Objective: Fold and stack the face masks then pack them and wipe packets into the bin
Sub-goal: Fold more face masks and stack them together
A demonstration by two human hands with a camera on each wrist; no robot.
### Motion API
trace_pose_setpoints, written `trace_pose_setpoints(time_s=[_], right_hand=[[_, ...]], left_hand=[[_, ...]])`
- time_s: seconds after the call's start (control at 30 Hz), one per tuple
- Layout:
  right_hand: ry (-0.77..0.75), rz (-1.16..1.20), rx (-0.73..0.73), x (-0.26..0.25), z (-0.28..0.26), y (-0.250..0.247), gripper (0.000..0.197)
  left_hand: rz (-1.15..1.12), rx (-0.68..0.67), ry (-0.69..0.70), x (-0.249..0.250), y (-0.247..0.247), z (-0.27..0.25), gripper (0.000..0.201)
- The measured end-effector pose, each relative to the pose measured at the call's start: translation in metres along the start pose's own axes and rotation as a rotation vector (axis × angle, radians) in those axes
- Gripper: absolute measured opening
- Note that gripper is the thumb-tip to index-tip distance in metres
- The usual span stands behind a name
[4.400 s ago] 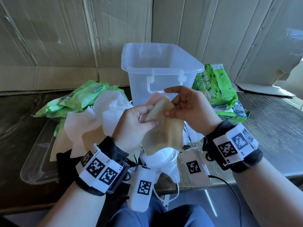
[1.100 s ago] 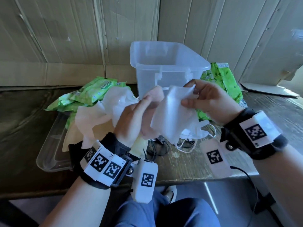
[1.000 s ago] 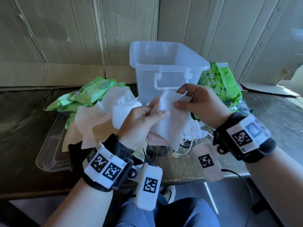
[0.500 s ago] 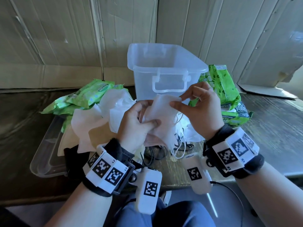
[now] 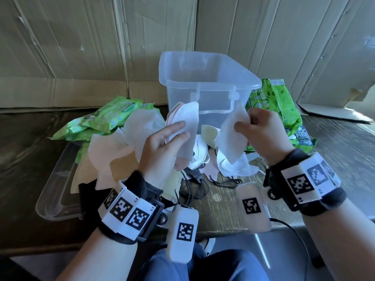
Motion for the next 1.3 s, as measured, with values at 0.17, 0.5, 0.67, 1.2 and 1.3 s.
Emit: trace_pose_setpoints(time_s=[0.17,0.5,0.67,1.2,1.3], right_hand=[[-0.015,0.399,-0.296,-0.025,-0.018,0.024,0.021],[-0.259,0.144,-0.202,-0.019,-0.014,0.025,0.036],[-0.299,0.124,-0.035,-0.020,-0.020,0.014,0.018],[-0.044,0.337,-0.115,-0.009,-0.013,0.026,0.025],[-0.044,0.342,-0.136,-0.009,-0.016,0.029,0.018]], left_hand=[[-0.076,-0.140,-0.046,0.000,0.013,-0.008,0.030],[0.081,-0.067,0.033,0.002,0.003,-0.010,0.029],[-0.051,-0.063,-0.007,0.002,0.005,-0.013,0.021],[-0.070,-0.121,0.026,-0.002,0.006,-0.013,0.030],[-0.053,-0.131,0.058,-0.001,0.006,-0.011,0.044]])
Point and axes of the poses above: each hand's wrist, its own z-axis towards the middle knuckle, its own y-axis out of the palm, x = y × z, the point moved 2 cm from there along z, towards the middle knuckle, and after that the axes turned 11 degrees about -z, right-handed, at the moved point
